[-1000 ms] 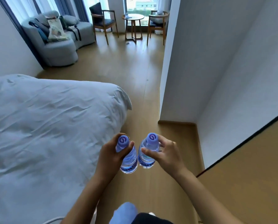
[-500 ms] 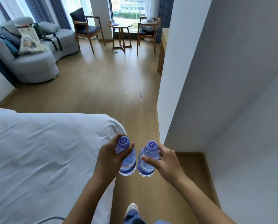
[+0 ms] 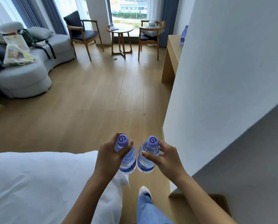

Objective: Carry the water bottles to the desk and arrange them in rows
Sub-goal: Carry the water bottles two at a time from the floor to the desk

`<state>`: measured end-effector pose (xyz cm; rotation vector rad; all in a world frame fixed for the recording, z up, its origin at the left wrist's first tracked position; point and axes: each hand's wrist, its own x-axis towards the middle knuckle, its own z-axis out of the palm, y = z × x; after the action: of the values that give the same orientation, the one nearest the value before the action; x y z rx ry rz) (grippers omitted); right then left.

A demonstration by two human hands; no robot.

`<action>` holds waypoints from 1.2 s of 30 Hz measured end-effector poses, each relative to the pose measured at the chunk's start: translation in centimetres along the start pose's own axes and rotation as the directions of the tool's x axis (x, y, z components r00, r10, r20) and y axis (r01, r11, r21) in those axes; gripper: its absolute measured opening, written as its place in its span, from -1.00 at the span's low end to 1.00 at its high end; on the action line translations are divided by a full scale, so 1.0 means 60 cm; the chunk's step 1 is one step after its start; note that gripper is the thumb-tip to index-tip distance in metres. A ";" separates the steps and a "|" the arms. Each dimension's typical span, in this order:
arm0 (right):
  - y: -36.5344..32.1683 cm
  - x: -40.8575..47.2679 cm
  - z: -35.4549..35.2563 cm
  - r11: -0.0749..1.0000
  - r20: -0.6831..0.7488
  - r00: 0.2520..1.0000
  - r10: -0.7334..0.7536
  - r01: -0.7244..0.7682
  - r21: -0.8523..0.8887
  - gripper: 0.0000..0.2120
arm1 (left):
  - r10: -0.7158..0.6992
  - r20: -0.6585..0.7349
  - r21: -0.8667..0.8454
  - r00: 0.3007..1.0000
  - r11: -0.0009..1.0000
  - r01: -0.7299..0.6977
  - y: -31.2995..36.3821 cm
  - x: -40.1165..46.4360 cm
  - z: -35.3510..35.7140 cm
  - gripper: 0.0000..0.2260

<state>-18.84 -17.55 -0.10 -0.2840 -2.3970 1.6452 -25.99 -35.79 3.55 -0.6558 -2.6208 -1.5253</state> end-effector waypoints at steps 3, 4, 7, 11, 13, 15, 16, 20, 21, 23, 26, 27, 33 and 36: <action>0.003 0.164 -0.015 0.999 0.001 1.000 -0.029 0.029 -0.025 -0.38 | -0.004 -0.014 0.007 1.000 1.000 0.004 -0.020 0.152 0.023 -0.74; 0.003 0.212 -0.019 0.999 0.006 0.999 -0.036 0.036 -0.029 -0.42 | -0.006 -0.022 0.008 1.000 1.000 0.006 -0.026 0.197 0.027 -0.72; 0.004 0.342 -0.028 0.999 0.032 0.998 -0.047 0.047 -0.019 -0.50 | -0.014 -0.054 -0.013 0.998 1.000 0.014 -0.050 0.318 0.039 -0.75; 0.013 0.497 -0.033 0.999 0.030 0.999 -0.045 0.045 -0.013 -0.51 | -0.059 -0.073 -0.041 0.996 0.998 0.056 -0.091 0.470 0.057 -0.89; 0.019 0.574 -0.032 0.999 0.031 0.999 -0.039 0.039 -0.012 -0.52 | -0.066 -0.071 -0.049 0.995 0.997 0.063 -0.114 0.549 0.066 -0.88; 0.029 0.657 -0.031 0.999 0.038 0.999 -0.038 0.039 -0.028 -0.52 | -0.064 -0.050 -0.058 0.997 0.996 0.061 -0.142 0.634 0.075 -0.89; 0.032 0.700 -0.029 0.998 0.043 0.998 -0.037 0.039 -0.038 -0.53 | -0.063 -0.039 -0.063 0.997 0.996 0.061 -0.157 0.678 0.079 -0.89; 0.040 0.868 -0.031 0.998 0.002 1.000 -0.026 0.026 -0.065 -0.54 | -0.034 -0.005 -0.079 0.999 0.996 0.034 -0.200 0.851 0.091 -0.88; 0.039 0.907 -0.033 0.998 -0.016 1.000 -0.014 0.013 -0.066 -0.56 | -0.028 0.012 -0.081 1.000 0.996 0.029 -0.207 0.895 0.093 -0.88; 0.034 0.982 -0.036 0.998 -0.056 0.998 0.001 -0.005 -0.062 -0.62 | -0.009 0.049 -0.089 0.999 0.996 0.014 -0.216 0.980 0.093 -0.88; 0.034 1.084 -0.046 0.997 -0.104 0.994 0.024 -0.031 -0.064 -0.67 | 0.011 0.103 -0.089 0.995 0.996 -0.001 -0.226 1.104 0.102 -0.89; 0.036 1.114 -0.051 0.997 -0.118 0.992 0.037 -0.044 -0.057 -0.66 | 0.018 0.117 -0.092 0.993 0.996 -0.007 -0.228 1.139 0.108 -0.89; 0.076 1.292 -0.090 0.994 -0.190 0.977 0.091 -0.102 -0.049 -0.62 | 0.054 0.169 -0.115 0.984 0.993 -0.035 -0.243 1.348 0.175 -0.89; 0.106 1.398 -0.123 0.992 -0.211 0.973 0.090 -0.107 -0.068 -0.62 | 0.057 0.187 -0.130 0.981 0.991 -0.033 -0.252 1.456 0.227 -0.89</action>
<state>-96.79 14.84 2.54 -0.5679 -2.3265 1.4798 -108.81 -1.31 5.13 -0.9075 -2.6362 -1.7058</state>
